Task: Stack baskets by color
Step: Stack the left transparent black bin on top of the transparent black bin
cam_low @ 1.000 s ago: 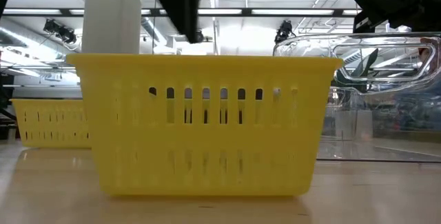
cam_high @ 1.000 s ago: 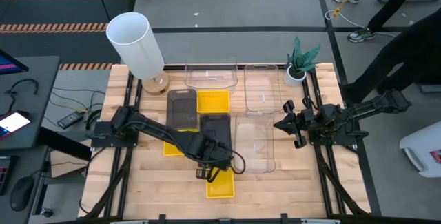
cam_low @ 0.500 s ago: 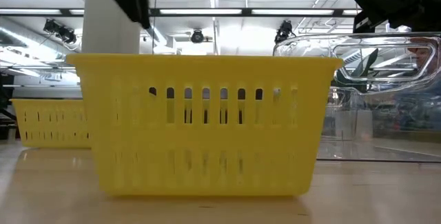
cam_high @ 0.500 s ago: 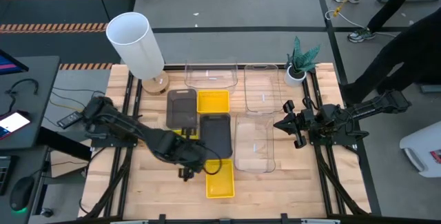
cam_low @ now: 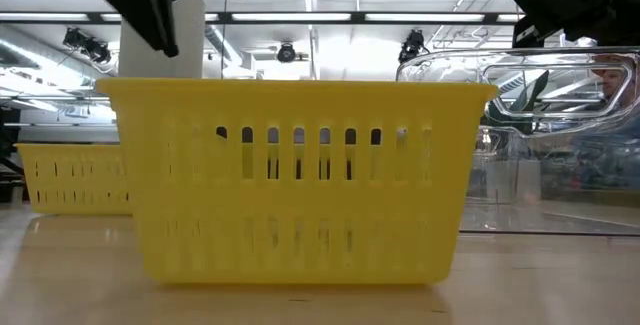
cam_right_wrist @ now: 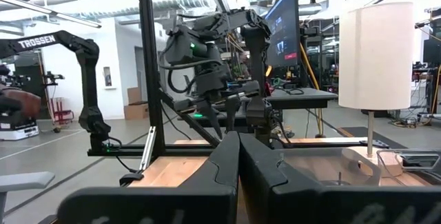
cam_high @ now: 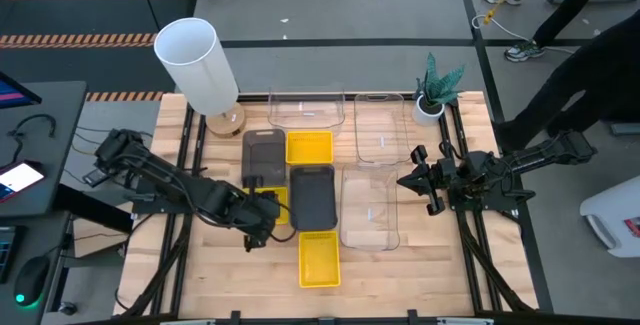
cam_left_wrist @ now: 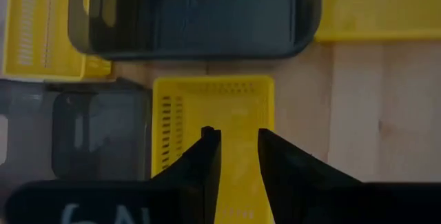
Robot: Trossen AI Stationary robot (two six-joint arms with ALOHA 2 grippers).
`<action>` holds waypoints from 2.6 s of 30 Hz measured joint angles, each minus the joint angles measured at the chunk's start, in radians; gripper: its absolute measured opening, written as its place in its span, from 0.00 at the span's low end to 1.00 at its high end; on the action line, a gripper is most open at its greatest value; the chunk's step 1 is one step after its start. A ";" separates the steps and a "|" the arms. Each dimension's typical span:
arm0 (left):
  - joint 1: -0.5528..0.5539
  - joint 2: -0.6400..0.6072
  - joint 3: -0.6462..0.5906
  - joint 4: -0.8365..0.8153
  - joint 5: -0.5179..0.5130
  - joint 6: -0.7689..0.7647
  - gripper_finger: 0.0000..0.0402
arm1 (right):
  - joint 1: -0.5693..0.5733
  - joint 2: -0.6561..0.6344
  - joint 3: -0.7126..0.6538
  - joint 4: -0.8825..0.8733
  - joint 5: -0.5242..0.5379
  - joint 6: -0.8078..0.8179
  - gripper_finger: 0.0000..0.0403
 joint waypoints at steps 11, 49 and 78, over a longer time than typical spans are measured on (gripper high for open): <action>0.000 -0.152 -0.207 0.105 -0.007 -0.047 0.23 | 0.000 0.000 0.000 0.000 0.000 0.000 0.04; 0.255 -0.226 -0.387 0.304 0.015 0.100 0.45 | 0.000 0.000 0.000 0.000 0.000 0.000 0.04; 0.407 -0.226 -0.547 0.517 0.203 0.221 0.11 | 0.000 0.000 0.000 0.000 0.000 0.000 0.04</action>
